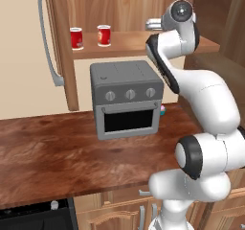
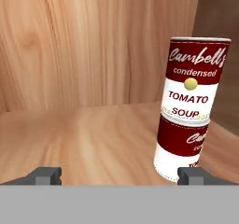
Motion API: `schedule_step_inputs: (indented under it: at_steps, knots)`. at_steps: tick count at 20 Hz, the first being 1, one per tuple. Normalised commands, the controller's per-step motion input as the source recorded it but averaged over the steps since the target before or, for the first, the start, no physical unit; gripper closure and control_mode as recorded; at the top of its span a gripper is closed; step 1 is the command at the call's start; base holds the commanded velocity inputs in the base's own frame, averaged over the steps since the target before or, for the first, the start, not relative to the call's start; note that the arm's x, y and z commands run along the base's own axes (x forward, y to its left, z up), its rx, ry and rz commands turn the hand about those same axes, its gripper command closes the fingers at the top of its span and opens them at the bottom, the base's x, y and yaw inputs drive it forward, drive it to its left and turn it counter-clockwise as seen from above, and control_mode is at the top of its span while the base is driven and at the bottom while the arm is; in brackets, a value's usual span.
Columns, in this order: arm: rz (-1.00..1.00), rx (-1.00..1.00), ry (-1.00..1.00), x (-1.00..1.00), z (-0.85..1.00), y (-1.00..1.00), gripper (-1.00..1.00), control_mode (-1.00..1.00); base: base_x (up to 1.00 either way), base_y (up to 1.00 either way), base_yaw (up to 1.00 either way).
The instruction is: Stack two cans on top of the other two cans in the cabinet.
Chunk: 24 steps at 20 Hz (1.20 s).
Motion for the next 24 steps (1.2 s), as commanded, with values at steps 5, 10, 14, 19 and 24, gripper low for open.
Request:
schedule_step_inputs:
  at_steps: [5, 10, 14, 19, 24]
  knots:
    - [0.54, 0.0, 0.12, -0.05, 0.0, 0.54, -1.0, -1.0, 0.0, 0.0, 0.0]
    - [0.54, 0.0, 0.1, -0.02, -0.01, 0.56, -1.0, -1.0, 0.0, 0.0, 0.0]
    - [0.38, 0.06, 0.13, -0.04, 0.0, 0.41, -1.0, -1.0, 0.0, 0.0, 0.0]
    - [0.17, 0.04, 0.09, -0.06, 0.05, 0.37, -1.0, -1.0, 0.0, 0.0, 0.0]
    - [0.04, 0.0, 0.04, -0.08, 0.08, 0.4, -1.0, -1.0, 0.0, 0.0, 0.0]
